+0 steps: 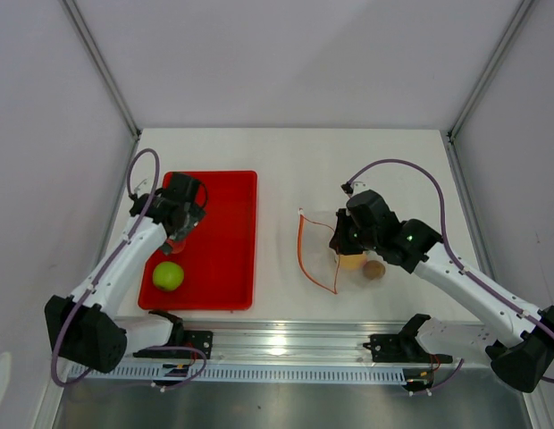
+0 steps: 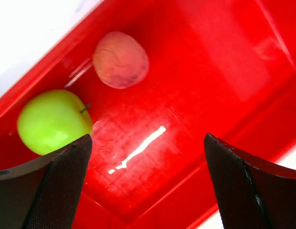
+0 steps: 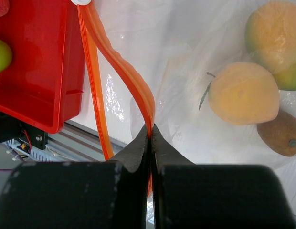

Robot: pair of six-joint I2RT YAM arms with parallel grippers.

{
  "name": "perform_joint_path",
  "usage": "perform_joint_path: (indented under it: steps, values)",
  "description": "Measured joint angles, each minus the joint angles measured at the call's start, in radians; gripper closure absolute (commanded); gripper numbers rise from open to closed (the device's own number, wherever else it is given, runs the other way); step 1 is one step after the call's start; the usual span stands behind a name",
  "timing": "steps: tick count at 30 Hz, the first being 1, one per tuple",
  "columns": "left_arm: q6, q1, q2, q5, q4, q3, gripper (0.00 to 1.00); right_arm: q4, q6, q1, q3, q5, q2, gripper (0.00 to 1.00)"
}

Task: Place the food in the zip-top bag and seal the zipper
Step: Pick up the fake fruit from the bin.

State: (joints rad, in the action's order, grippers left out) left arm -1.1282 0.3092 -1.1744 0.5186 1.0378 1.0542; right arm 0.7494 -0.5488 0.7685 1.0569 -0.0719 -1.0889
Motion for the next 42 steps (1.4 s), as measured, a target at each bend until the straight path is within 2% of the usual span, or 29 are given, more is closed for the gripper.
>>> perform_joint_path:
  steps: [9, 17, 30, 42]
  values:
    - [-0.074, -0.132, -0.16, -0.008, 0.073, 0.04, 0.01, 0.01, 0.005, 0.0, 0.0, -0.02, 0.011, 1.0]
    - [-0.109, -0.165, -0.183, -0.007, 0.029, 0.014, 0.01, 0.016, 0.008, -0.005, 0.0, -0.022, 0.013, 1.0]
    - [-0.129, -0.195, -0.345, -0.028, -0.042, 0.013, 0.01, 0.016, 0.019, -0.019, -0.013, -0.021, 0.013, 1.0]
    - [-0.128, -0.247, -0.427, -0.034, -0.086, 0.004, 0.01, 0.016, 0.026, -0.032, -0.034, -0.016, 0.013, 1.0]
